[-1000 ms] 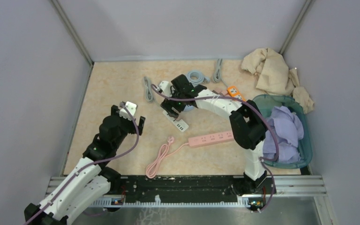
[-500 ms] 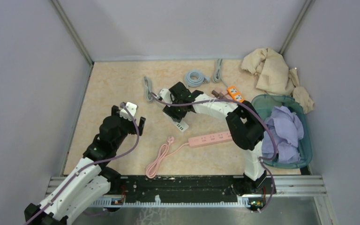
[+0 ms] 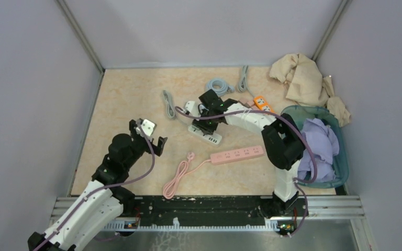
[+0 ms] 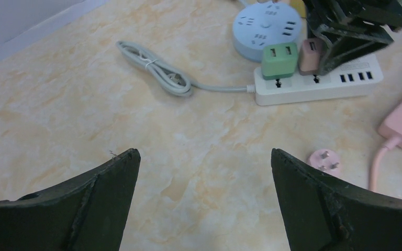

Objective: Pull the plug off the socket
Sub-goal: Remove the plug from the socket.

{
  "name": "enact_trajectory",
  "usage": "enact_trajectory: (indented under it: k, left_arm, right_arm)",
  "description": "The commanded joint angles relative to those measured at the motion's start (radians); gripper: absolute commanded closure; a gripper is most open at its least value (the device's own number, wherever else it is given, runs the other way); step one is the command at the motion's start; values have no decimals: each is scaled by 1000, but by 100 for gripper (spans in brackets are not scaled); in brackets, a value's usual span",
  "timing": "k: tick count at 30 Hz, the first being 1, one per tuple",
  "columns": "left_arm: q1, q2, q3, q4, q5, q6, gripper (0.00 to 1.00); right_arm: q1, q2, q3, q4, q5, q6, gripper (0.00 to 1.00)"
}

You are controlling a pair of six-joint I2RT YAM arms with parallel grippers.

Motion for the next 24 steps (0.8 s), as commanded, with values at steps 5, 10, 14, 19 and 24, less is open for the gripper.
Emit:
enact_trajectory:
  k: [5, 10, 14, 19, 24]
  left_arm:
    - [5, -78, -42, 126, 429, -64, 0]
    - [4, -47, -82, 300, 600, -281, 2]
    - [2, 42, -137, 541, 666, -496, 4]
    - [-27, 104, -259, 821, 644, -490, 5]
    - [-96, 262, -262, 939, 579, -358, 5]
  right_arm:
    - [-136, -164, -43, -178, -292, -434, 91]
    - [-170, -194, -114, -214, -323, -756, 90]
    - [-188, -154, -94, -321, -344, -952, 88]
    - [-205, -130, -84, -337, -395, -967, 86]
    - [-210, -115, -102, -302, -397, -927, 75]
